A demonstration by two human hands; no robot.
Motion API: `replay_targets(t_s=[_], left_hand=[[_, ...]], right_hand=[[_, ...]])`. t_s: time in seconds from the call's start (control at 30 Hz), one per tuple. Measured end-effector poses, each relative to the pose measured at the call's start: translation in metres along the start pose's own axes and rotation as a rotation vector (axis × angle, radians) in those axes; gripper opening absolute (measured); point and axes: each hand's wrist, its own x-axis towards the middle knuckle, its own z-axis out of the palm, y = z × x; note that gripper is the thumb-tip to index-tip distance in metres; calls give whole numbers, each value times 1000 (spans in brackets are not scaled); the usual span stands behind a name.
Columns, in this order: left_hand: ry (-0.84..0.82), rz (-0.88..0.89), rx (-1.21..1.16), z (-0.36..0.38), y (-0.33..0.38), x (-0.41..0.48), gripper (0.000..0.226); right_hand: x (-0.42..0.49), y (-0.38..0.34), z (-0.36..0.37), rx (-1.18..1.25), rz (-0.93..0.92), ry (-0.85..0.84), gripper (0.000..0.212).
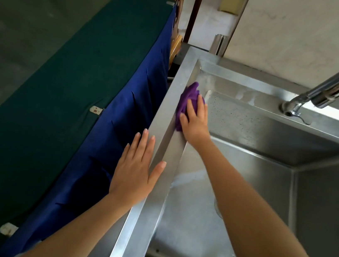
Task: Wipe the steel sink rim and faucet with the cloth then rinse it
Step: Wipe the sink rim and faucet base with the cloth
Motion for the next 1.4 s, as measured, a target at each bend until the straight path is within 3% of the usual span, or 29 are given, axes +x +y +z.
replay_targets(t_s=[0.27,0.5,0.83,1.13,1.4], left_hand=[[-2,6,-12,0,0,-1,80],[38,30,85,0,-2,-17,81],[48,-44,129,7,0,-129,76],[90,-166,125,24,15,-253,72],[92,-202,55,27,23,-304,88]], right_hand=[[22,-8,-7,16,68,43,50],[-48,-9,15,66,8,44,50],[-167,-12,51,46,-70,-22,51],[-272,-12,66,-49,-165,-219,52],[-333,-25,62,-193,-202,-403,52]])
